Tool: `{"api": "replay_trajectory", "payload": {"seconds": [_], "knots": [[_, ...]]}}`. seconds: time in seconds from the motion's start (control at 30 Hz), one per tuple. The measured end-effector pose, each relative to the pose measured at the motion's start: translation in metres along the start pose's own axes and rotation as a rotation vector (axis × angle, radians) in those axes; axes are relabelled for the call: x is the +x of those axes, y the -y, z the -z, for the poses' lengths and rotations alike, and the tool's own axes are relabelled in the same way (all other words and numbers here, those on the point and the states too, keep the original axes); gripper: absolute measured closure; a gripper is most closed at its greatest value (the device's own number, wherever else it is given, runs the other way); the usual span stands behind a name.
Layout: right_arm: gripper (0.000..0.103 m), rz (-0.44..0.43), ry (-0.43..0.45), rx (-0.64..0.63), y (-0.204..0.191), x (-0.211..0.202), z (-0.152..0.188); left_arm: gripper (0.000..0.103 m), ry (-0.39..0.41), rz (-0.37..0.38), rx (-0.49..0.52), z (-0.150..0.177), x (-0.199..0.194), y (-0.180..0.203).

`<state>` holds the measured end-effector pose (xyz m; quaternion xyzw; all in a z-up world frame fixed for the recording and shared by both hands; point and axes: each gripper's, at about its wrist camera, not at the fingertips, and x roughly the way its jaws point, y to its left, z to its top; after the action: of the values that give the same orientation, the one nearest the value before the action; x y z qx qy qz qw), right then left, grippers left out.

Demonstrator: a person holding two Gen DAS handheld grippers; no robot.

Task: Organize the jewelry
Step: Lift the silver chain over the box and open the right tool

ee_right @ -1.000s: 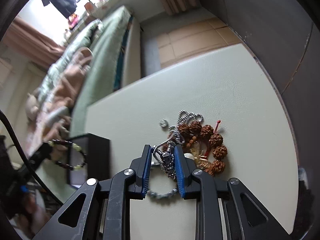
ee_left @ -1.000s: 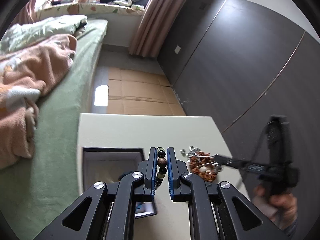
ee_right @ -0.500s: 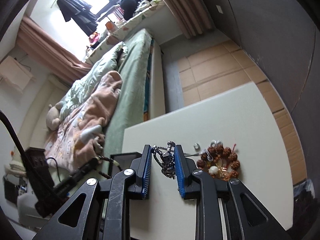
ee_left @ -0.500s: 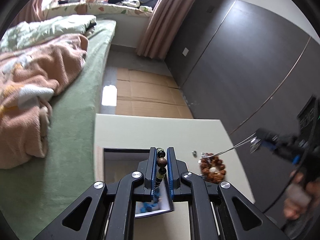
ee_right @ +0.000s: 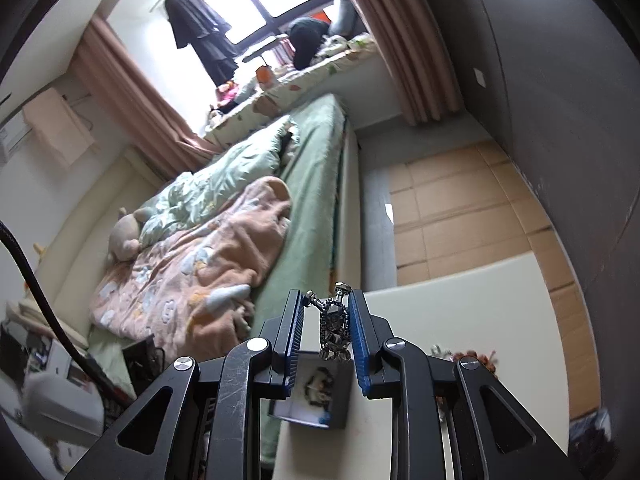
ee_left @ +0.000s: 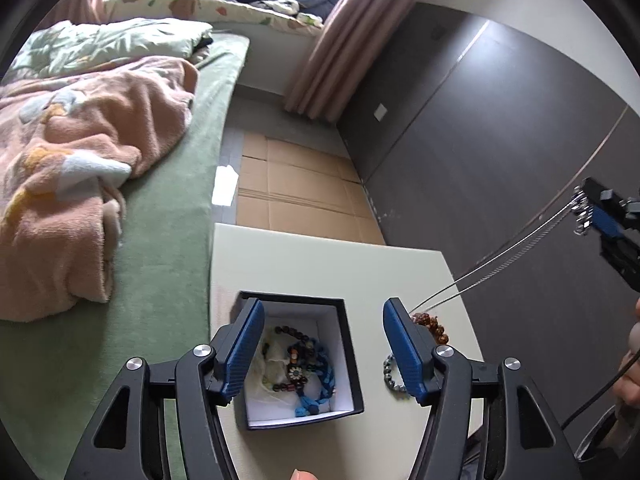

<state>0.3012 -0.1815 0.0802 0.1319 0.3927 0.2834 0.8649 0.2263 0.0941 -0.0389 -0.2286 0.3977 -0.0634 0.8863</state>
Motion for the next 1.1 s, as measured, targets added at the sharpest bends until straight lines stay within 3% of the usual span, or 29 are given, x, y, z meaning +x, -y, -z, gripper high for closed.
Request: {"api": "replay_trajectory", "payload": {"seconds": [0.37, 0.57, 1.1], "knots": [[0.079, -0.056, 0.058, -0.113, -0.079, -0.024, -0.023, 0.040, 0.043, 0.015, -0.070, -0.003, -0.022, -0.026], [0.079, -0.092, 0.057, -0.177, -0.117, -0.019, -0.017, 0.040, 0.055, 0.025, -0.081, -0.002, -0.032, -0.033], [0.079, -0.126, -0.147, -0.122, -0.107, 0.087, 0.032, 0.040, 0.047, 0.010, -0.143, -0.001, -0.043, -0.065]]}}
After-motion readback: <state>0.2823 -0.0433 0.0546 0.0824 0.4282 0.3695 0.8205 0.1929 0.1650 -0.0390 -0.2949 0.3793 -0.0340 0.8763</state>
